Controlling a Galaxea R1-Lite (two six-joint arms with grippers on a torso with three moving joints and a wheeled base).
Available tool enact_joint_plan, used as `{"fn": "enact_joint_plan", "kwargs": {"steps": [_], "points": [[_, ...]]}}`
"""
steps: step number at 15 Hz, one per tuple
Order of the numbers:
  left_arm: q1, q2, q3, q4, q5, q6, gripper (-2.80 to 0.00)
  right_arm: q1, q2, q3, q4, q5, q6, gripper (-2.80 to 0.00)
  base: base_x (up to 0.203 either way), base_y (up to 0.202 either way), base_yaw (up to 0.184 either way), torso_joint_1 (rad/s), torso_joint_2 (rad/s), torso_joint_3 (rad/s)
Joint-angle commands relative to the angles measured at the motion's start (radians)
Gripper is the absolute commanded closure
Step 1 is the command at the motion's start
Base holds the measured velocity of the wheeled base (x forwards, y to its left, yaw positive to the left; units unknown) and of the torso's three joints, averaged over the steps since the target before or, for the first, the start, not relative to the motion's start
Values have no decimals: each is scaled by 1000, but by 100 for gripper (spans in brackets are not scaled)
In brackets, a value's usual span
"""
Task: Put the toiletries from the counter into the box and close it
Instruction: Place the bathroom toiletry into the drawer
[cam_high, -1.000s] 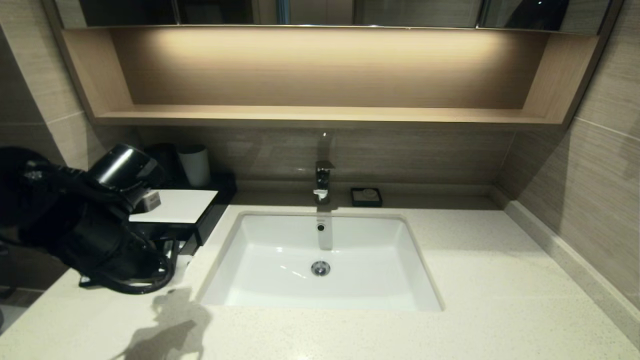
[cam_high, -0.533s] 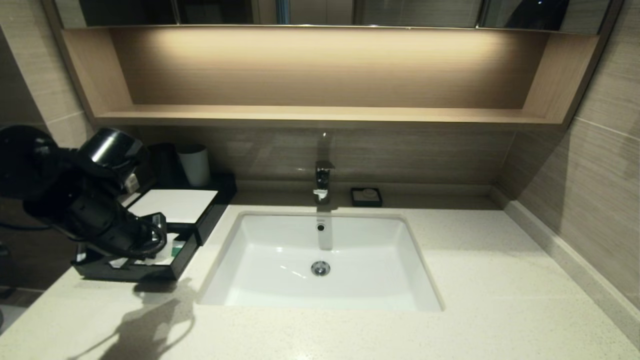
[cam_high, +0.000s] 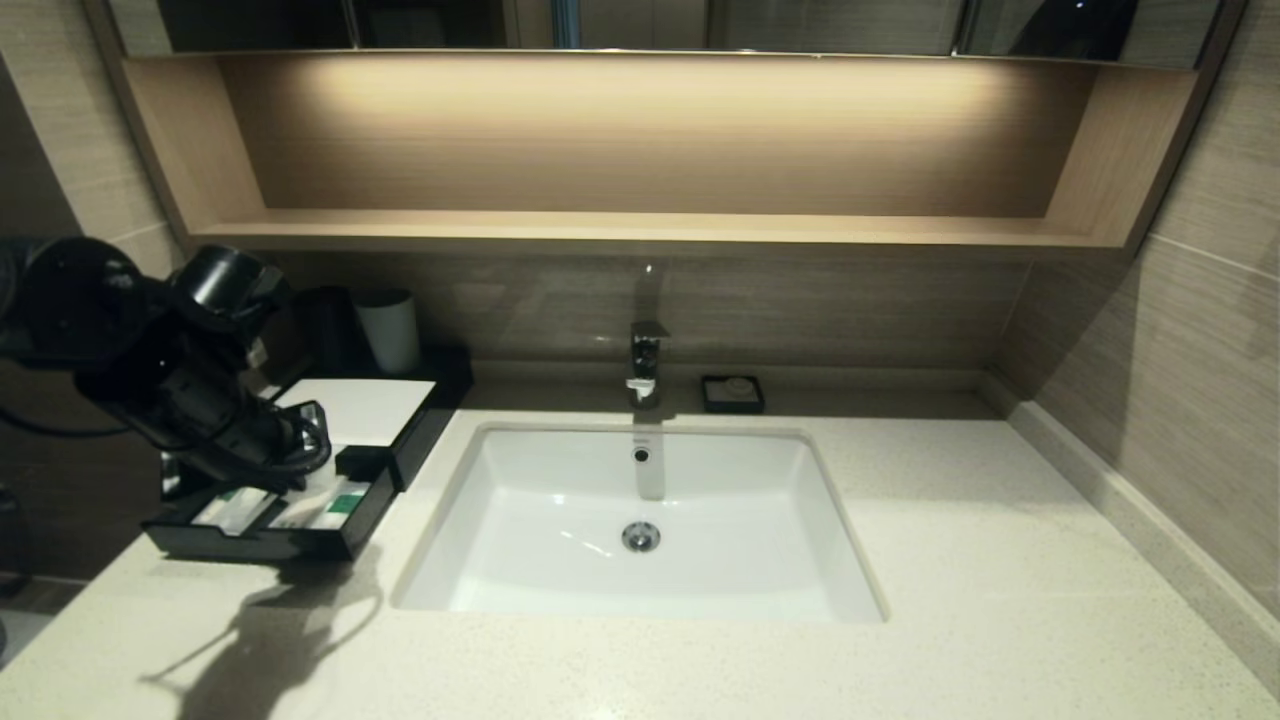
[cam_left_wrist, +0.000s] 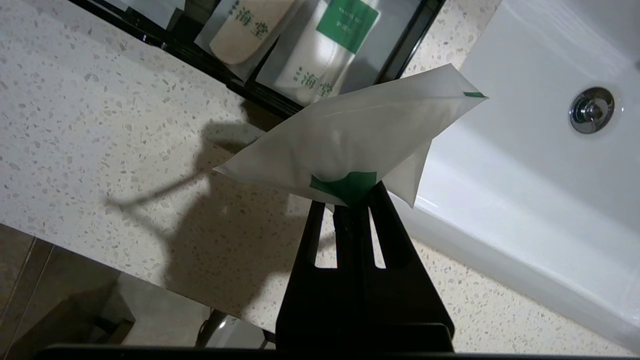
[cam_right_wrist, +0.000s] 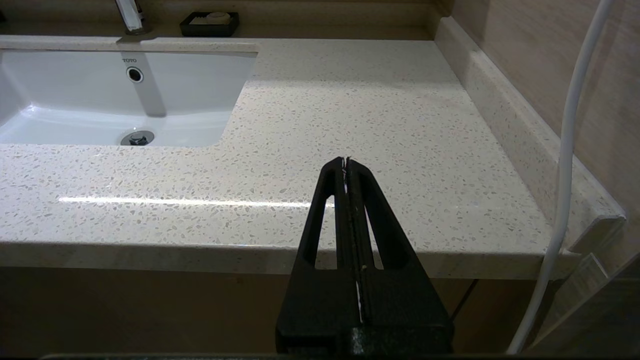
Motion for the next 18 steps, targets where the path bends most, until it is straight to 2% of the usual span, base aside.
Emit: {"fn": "enact_joint_plan", "kwargs": {"steps": [1, 5, 18], "points": [[41, 54, -51, 14, 1, -2, 0, 0, -2, 0, -1, 0, 0, 0, 0, 0, 0, 0, 0, 0], [103, 88, -101, 54, 1, 5, 0, 0, -2, 2, -1, 0, 0, 0, 0, 0, 0, 0, 0, 0], [140, 214, -198, 57, -8, -3, 0, 0, -2, 2, -1, 0, -1, 0, 0, 0, 0, 0, 0, 0]]}}
